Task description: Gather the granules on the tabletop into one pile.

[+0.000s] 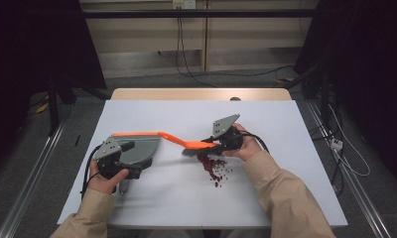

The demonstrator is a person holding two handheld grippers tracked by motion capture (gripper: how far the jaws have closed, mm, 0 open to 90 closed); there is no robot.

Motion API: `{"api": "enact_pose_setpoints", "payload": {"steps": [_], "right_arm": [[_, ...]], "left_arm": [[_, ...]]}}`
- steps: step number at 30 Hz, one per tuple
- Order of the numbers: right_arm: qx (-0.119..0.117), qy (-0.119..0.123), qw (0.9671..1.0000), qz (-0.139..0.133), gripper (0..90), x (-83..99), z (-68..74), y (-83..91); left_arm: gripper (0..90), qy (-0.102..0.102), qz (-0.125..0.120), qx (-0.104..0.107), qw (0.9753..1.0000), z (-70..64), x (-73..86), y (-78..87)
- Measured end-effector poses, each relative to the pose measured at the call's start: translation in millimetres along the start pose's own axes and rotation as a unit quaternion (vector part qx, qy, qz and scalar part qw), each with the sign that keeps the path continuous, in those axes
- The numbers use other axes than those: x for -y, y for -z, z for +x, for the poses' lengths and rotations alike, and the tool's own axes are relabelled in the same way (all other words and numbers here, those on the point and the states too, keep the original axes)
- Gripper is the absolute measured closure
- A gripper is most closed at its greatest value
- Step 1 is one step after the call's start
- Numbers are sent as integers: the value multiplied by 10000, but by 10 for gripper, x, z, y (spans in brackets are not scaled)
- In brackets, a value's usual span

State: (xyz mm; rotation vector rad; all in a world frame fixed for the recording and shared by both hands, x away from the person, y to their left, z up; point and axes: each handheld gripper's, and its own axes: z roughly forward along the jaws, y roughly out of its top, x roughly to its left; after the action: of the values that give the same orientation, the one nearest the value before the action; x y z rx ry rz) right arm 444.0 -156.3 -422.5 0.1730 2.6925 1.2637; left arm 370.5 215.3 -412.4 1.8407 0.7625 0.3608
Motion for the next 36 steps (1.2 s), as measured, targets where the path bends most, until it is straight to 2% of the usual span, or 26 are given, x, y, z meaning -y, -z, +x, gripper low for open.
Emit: {"api": "enact_pose_setpoints", "payload": {"steps": [5,10,14,17,21,24,26,29,32,35,36], "right_arm": [[5,-5,10000,-1,711,13,34,35],[172,-102,9998,-50,710,30,45,63],[281,-392,9982,-345,711,44,-10,89],[359,-575,9963,-528,711,30,-37,108],[540,-964,9904,-830,711,18,-53,185],[564,-1234,9853,-1038,711,-4,-7,266],[490,-1347,9831,-1138,711,-35,65,310],[289,-1381,9828,-1193,711,-50,231,337],[25,-1512,9811,-1208,711,11,412,322],[-177,-1673,9778,-1252,711,82,559,291],[-251,-1799,9749,-1284,711,108,618,279]], "left_arm": [[57,-9,-3,1,10000,-3,-1,0],[57,-18,-1,26,10000,-6,0,-3],[57,-12,0,11,10000,-4,0,-10],[57,-18,5,8,10000,-3,-1,-9],[57,-17,3,13,10000,-3,0,-9],[57,-20,19,25,10000,-6,3,-17],[57,-27,23,42,10000,-8,3,-20],[57,-41,14,27,10000,-10,-1,-12],[57,-20,0,25,10000,-9,1,-9],[57,-48,17,24,10000,-12,-1,-11],[57,-48,17,24,10000,-14,-1,-12]]}}
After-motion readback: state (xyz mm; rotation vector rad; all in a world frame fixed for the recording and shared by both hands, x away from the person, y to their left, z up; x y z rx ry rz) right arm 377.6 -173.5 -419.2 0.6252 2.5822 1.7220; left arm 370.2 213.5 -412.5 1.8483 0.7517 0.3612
